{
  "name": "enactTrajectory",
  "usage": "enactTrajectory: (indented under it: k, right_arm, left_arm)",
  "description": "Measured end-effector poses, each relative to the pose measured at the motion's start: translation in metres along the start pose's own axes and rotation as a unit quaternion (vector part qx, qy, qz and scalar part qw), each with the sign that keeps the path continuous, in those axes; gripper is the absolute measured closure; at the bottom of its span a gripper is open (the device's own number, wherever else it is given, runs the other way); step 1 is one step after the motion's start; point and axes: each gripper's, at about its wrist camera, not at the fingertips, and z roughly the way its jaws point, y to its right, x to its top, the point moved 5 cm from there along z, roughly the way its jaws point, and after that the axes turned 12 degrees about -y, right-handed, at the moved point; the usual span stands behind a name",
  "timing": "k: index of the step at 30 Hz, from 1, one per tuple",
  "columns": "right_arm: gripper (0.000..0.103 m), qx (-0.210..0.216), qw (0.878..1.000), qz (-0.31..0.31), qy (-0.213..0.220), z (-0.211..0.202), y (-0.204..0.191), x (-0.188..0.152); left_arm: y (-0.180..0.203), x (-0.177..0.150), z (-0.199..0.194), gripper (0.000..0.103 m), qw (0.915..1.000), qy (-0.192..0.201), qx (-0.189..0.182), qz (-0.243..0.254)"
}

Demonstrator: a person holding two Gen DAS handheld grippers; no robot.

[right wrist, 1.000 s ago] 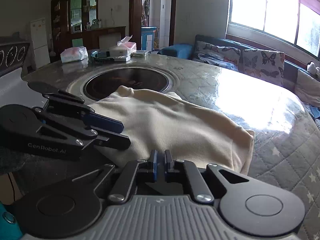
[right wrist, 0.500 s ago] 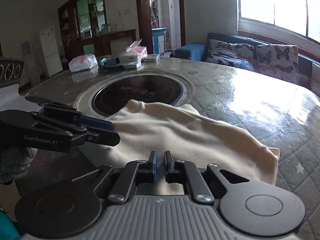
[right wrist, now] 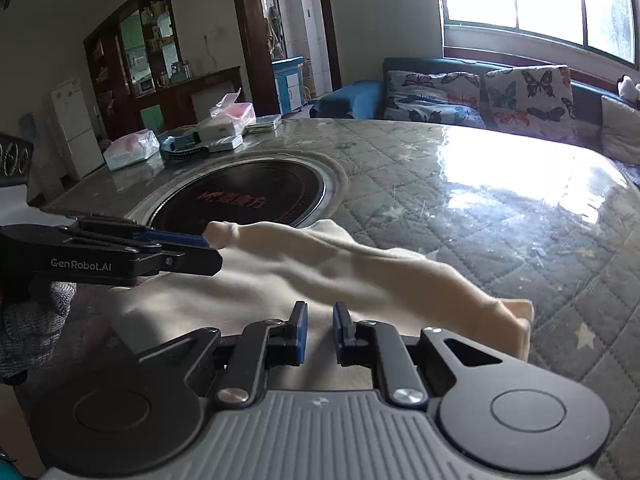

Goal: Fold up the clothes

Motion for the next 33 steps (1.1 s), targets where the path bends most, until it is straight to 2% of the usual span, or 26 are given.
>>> enactTrajectory:
  k: [4, 7, 11, 18, 24, 27, 30, 33]
  right_arm:
    - [0.091, -0.024, 1.000, 0.012, -0.004, 0.005, 0.016, 0.002]
    - [0.091, -0.040, 0.999, 0.035, -0.006, 0.004, 0.034, 0.003]
    - [0.091, -0.036, 0.998, 0.043, 0.008, 0.002, 0.040, 0.012]
    - [0.092, -0.047, 0.997, 0.061, -0.010, 0.025, 0.053, 0.028]
    - [0.092, -0.054, 0.996, 0.065, 0.006, 0.011, 0.056, 0.024]
    - [0.092, -0.068, 0.995, 0.072, -0.007, 0.010, 0.063, 0.013]
    - [0.092, -0.063, 0.995, 0.082, -0.001, 0.008, 0.066, 0.010]
    - [0.089, -0.067, 0.995, 0.068, 0.007, -0.002, 0.059, 0.013]
  left_arm:
    - [-0.014, 0.003, 0.011, 0.073, 0.9988, -0.016, 0.046, -0.002]
    - [-0.019, 0.010, 0.009, 0.073, 0.9992, -0.012, 0.034, -0.016]
    - [-0.003, 0.024, 0.012, 0.073, 0.9999, -0.004, 0.015, -0.003]
    - [0.002, 0.037, 0.048, 0.071, 0.9989, -0.037, 0.026, -0.011]
    - [-0.004, 0.034, 0.047, 0.070, 0.9991, -0.034, 0.023, -0.013]
    - [-0.006, 0.036, 0.044, 0.069, 0.9991, -0.030, 0.023, -0.019]
    - [-0.008, 0.038, 0.038, 0.069, 0.9990, -0.026, 0.025, -0.026]
    - [-0.014, 0.032, 0.016, 0.068, 0.9992, -0.009, 0.033, -0.021]
